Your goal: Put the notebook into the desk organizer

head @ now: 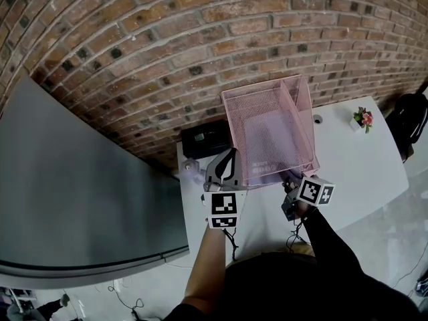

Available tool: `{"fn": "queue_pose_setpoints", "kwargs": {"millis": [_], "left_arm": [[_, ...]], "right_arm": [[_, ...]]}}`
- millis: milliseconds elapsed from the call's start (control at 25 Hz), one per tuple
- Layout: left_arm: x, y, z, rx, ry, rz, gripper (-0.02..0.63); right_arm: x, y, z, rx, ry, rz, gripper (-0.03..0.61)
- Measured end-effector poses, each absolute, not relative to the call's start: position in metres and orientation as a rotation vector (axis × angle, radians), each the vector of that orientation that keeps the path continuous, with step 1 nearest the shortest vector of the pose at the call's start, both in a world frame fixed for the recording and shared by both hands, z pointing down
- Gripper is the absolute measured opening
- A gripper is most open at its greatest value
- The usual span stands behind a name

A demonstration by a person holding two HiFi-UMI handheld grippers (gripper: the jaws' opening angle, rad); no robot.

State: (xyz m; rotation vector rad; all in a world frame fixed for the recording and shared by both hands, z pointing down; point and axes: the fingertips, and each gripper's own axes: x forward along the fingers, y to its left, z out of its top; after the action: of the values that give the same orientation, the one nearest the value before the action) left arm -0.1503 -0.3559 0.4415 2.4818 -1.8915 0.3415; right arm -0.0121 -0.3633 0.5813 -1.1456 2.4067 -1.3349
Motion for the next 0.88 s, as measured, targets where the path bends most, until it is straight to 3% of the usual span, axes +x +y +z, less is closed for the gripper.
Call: {"fn": "queue_pose_setpoints", "kwargs": {"millis": [400, 880], "left_arm": [[-0.138, -0.365, 0.446, 2.511, -1.873, 0.404, 0.008], [-0.124, -0.364, 0.445, 2.540, -1.841, 0.414, 0.008]], "right_arm": [[-0.016, -0.369, 0.582, -1.129, 2.445, -1.292, 0.034], [-0.023, -0.360, 0.585, -1.196, 2.665, -1.174, 0.112]]}}
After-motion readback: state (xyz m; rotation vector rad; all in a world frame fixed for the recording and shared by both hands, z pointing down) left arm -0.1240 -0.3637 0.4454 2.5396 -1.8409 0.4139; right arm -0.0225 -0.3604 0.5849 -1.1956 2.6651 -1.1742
